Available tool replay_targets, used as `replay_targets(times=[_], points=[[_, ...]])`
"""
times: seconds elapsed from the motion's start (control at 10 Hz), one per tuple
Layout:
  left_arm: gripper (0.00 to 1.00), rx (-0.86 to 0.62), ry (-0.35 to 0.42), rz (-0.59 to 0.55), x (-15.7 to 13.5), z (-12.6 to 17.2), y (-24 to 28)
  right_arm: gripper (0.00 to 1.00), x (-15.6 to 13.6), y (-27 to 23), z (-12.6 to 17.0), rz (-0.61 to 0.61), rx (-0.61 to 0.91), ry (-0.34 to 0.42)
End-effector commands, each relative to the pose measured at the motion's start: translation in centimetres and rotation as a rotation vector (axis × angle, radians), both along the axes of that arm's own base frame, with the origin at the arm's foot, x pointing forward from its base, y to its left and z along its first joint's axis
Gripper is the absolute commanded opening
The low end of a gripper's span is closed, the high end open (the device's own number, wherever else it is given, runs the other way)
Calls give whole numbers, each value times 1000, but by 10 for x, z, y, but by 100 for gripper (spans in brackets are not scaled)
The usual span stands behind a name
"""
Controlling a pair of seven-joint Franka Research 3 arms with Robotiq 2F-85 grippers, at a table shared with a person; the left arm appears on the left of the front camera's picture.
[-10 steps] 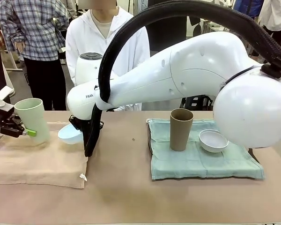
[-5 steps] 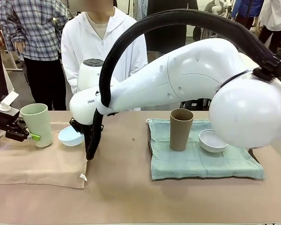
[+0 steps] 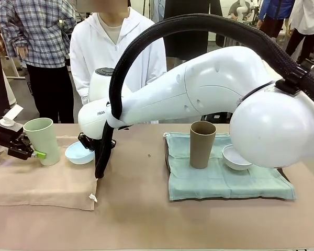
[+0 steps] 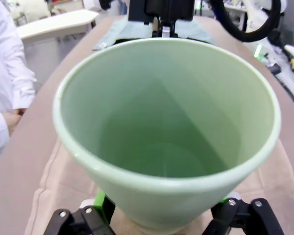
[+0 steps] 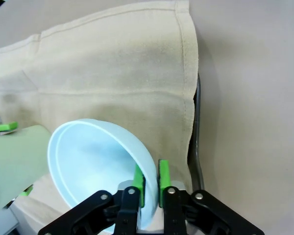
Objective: Set up a tray with a mat and arrange the tableware.
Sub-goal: Place the Picnic Bowl and Reusable plastic cup back onto the Handle tray in front of the human's position.
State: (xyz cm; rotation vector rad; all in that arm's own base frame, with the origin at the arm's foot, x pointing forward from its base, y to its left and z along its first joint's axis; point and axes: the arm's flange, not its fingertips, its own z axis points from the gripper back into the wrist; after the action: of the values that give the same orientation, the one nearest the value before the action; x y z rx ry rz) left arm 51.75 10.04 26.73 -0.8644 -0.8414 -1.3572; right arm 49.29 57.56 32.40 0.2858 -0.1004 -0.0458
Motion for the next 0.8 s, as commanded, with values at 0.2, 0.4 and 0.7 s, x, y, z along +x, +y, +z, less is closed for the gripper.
replay_targets(times=[0.2,0.4,0.7], points=[[100,18,-22,18,-8,20,18,100,-20,-4,40,9,-110,-20],[100,106,3,29,-13,37,31,100,-33,-11,58,10,-156,-40],[100,357,90,-5,-35,94,38,100,-54,-25,89,1,-171,-87]])
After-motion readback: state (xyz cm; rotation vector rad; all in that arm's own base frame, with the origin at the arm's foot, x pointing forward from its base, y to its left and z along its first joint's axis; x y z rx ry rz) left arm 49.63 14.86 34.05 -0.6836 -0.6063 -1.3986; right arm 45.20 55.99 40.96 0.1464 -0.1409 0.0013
